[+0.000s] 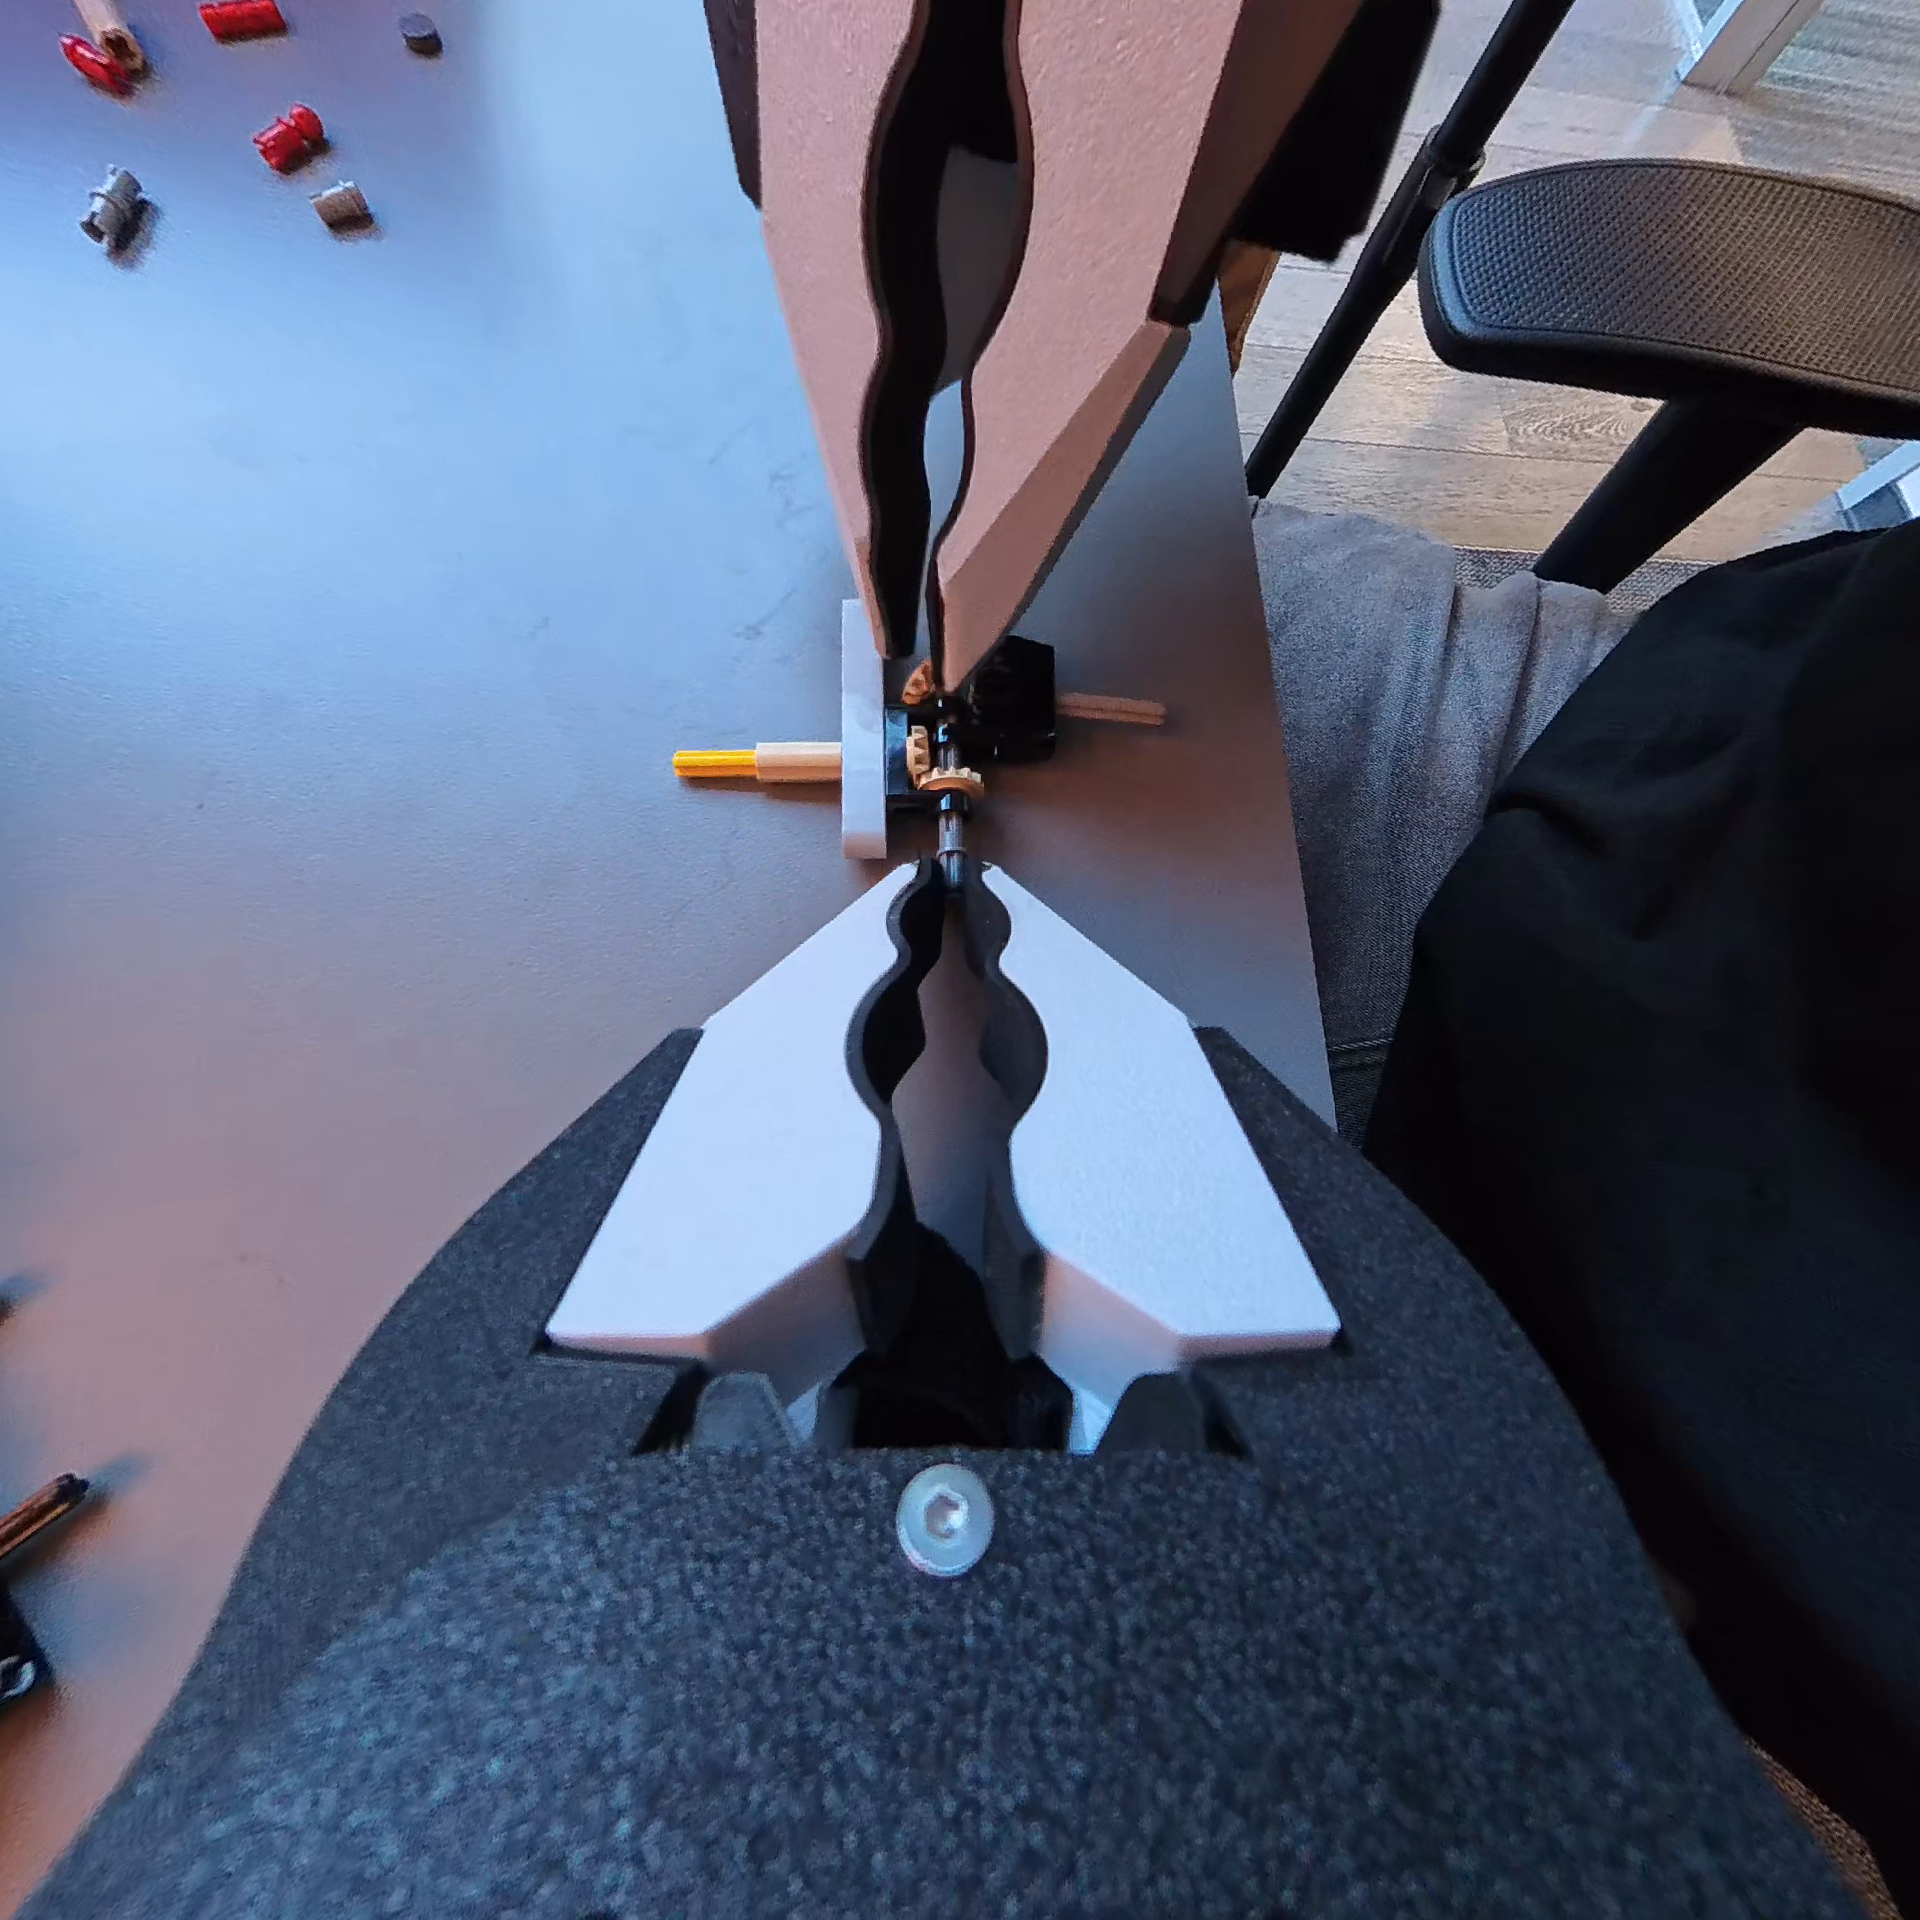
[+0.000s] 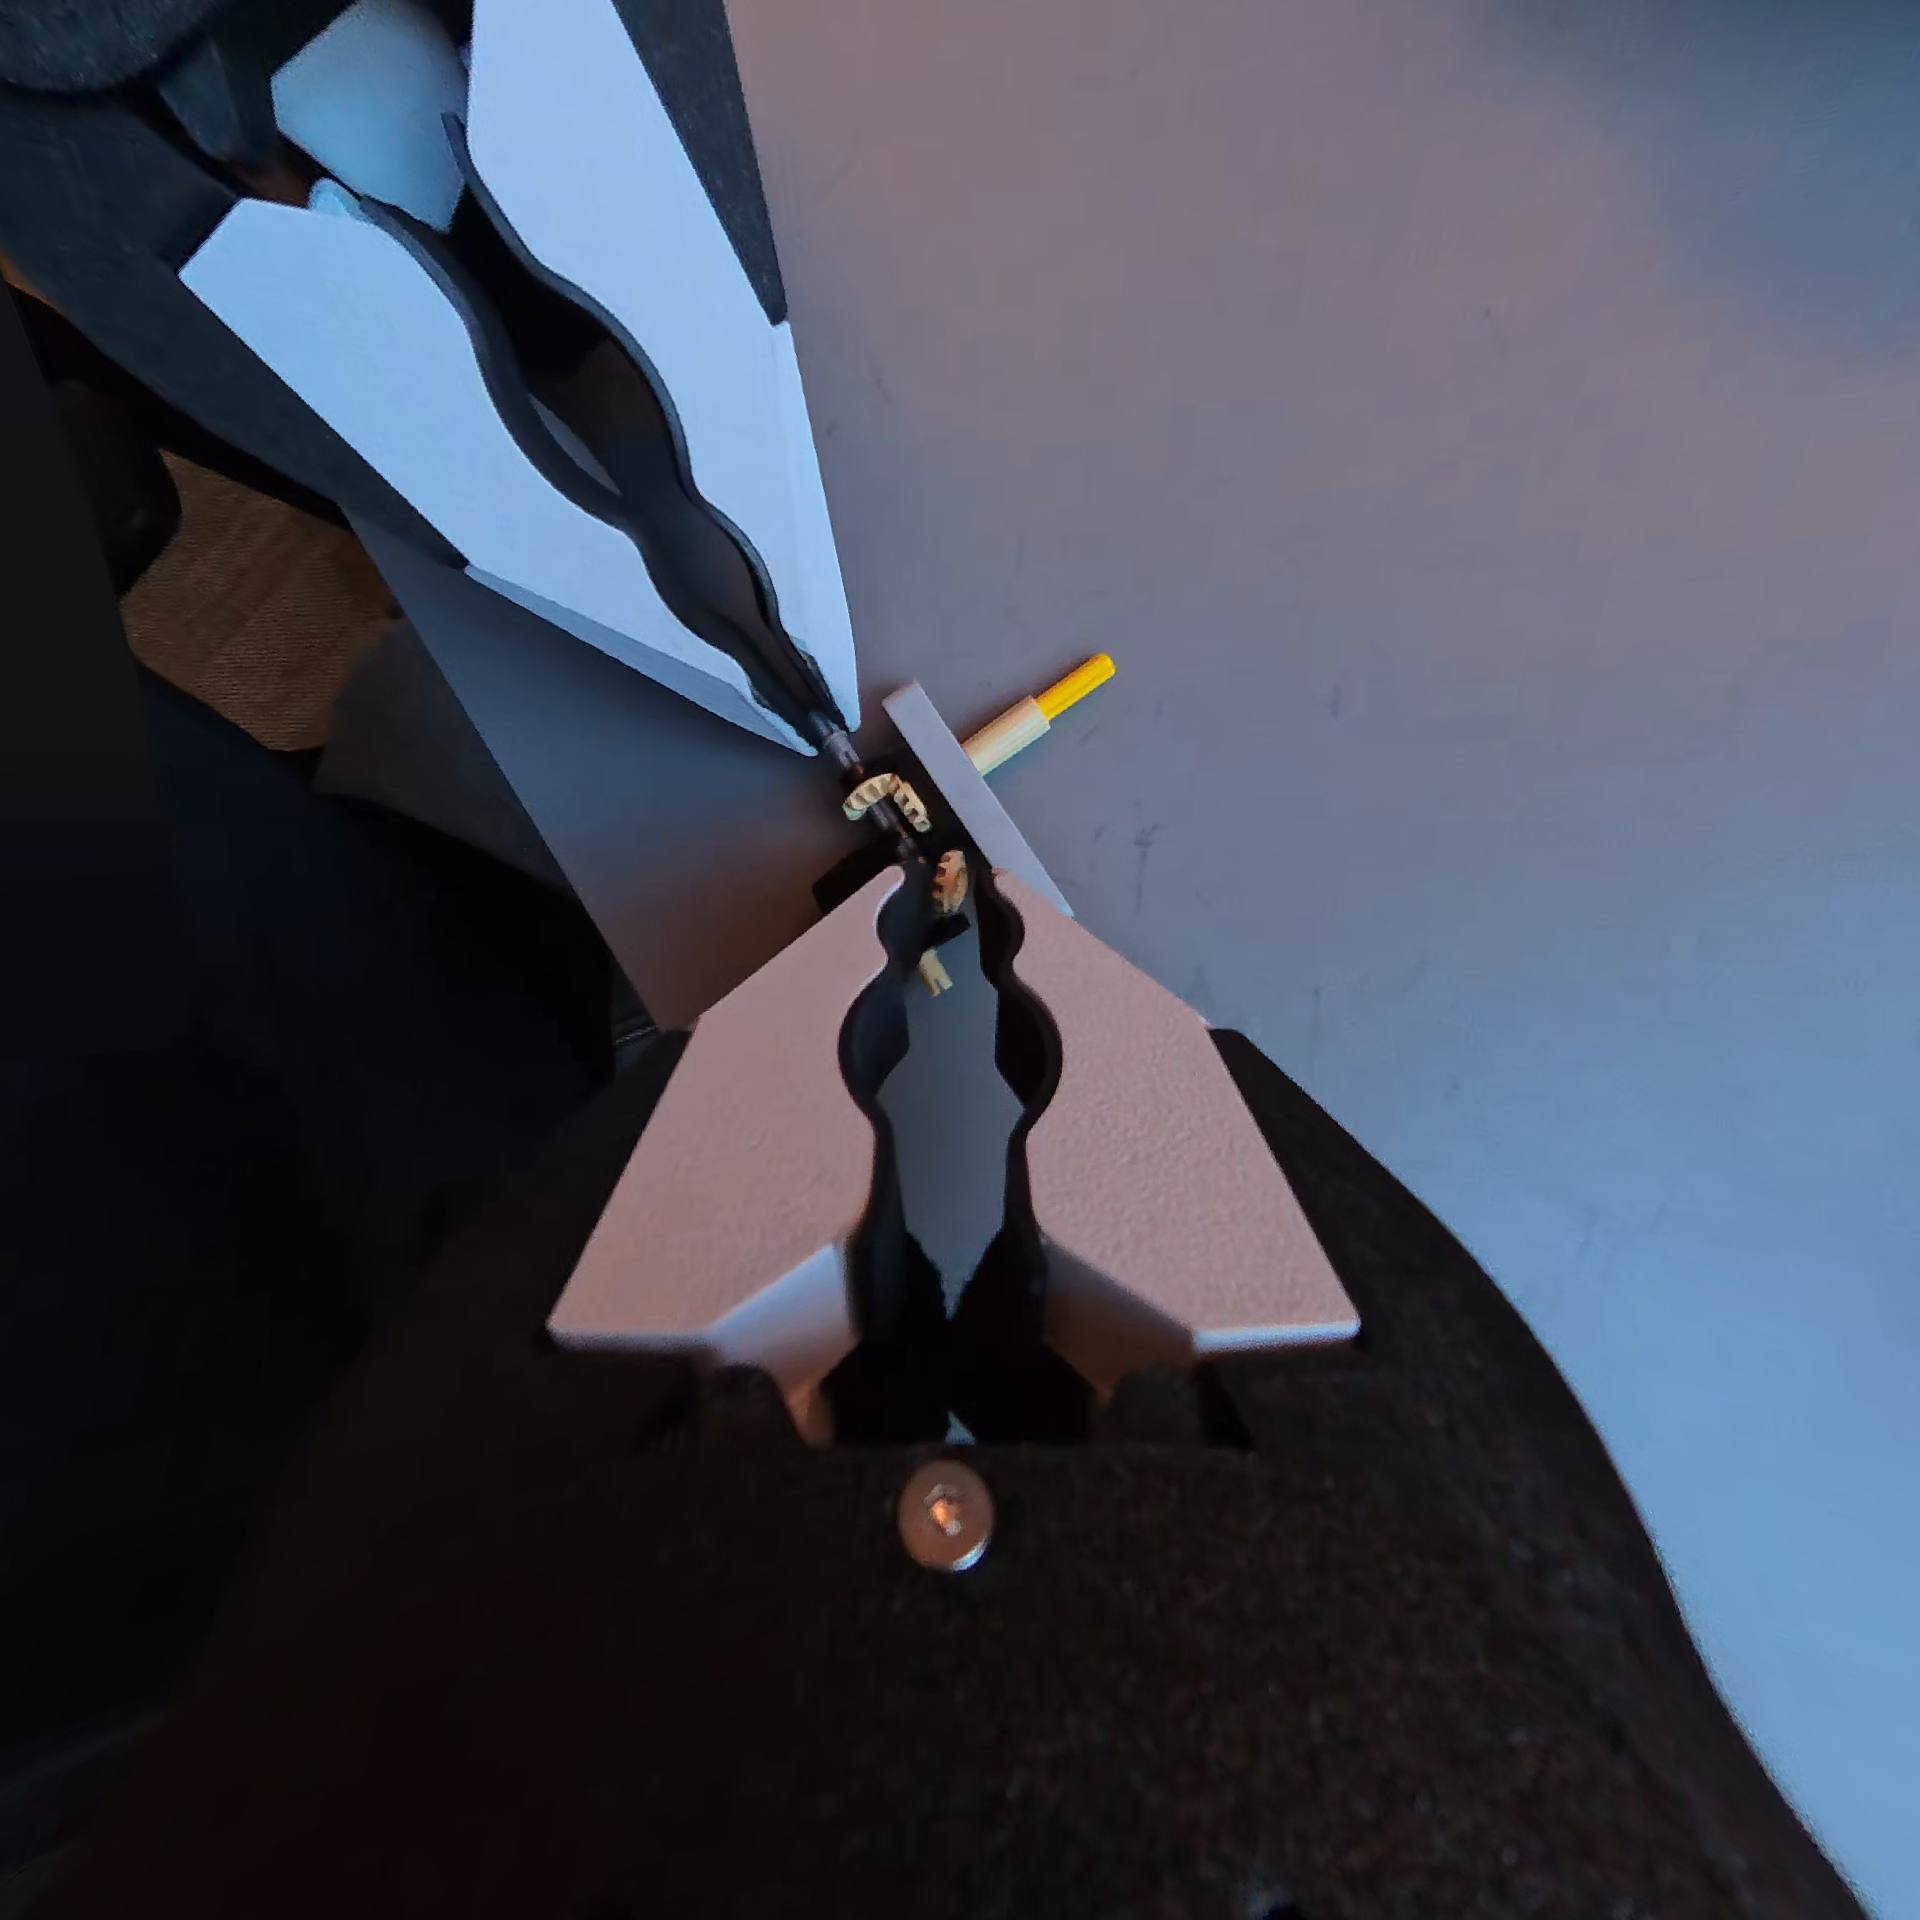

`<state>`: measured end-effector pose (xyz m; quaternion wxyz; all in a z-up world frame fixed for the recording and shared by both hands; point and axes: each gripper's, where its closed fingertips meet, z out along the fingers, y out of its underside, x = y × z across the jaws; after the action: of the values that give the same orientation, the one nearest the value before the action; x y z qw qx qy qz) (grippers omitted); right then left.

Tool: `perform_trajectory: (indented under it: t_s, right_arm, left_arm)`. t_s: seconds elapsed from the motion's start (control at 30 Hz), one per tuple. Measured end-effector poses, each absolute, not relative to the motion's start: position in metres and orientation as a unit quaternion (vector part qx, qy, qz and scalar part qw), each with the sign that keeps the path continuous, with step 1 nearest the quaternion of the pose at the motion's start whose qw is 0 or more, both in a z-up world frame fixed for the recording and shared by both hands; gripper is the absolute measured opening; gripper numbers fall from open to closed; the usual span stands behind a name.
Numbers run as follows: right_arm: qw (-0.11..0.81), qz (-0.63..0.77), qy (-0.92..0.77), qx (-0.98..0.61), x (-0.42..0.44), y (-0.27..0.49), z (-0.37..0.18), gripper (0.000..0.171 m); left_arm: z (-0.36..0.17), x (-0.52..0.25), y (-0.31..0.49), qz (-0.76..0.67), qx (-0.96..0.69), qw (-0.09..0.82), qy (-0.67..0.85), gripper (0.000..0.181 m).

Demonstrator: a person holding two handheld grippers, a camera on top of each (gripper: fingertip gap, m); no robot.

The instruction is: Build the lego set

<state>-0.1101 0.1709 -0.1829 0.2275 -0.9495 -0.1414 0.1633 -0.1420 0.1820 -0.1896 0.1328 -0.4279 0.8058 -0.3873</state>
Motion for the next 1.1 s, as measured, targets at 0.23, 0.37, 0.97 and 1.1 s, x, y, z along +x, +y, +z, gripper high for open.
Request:
perform_trajectory:
  t_s: [0.23, 0.37, 0.97, 1.1]
  right_arm:
    - [0.224, 0.163, -0.124, -0.953, -0.1100, 0.1699, -0.1846, 0.003]
    - [0.222, 0.164, -0.092, -0.957, -0.1088, 0.1708, -0.1811, 0.003]
    - [0.169, 0.197, 0.011, -0.966, -0.1126, 0.1665, -0.1842, 0.008]
    - [0.168, 0.209, 0.017, -0.963, -0.1122, 0.1659, -0.1841, 0.010]
  left_arm:
    - [-0.1891, -0.1416, 0.1824, -0.387, -0.428, 0.136, 0.805, 0.001]
    - [-0.1881, -0.1407, 0.1835, -0.388, -0.429, 0.141, 0.803, 0.001]
    - [-0.1895, -0.1409, 0.1831, -0.383, -0.427, 0.145, 0.806, 0.001]
    - [-0.1897, -0.1409, 0.1831, -0.382, -0.427, 0.144, 0.806, 0.001]
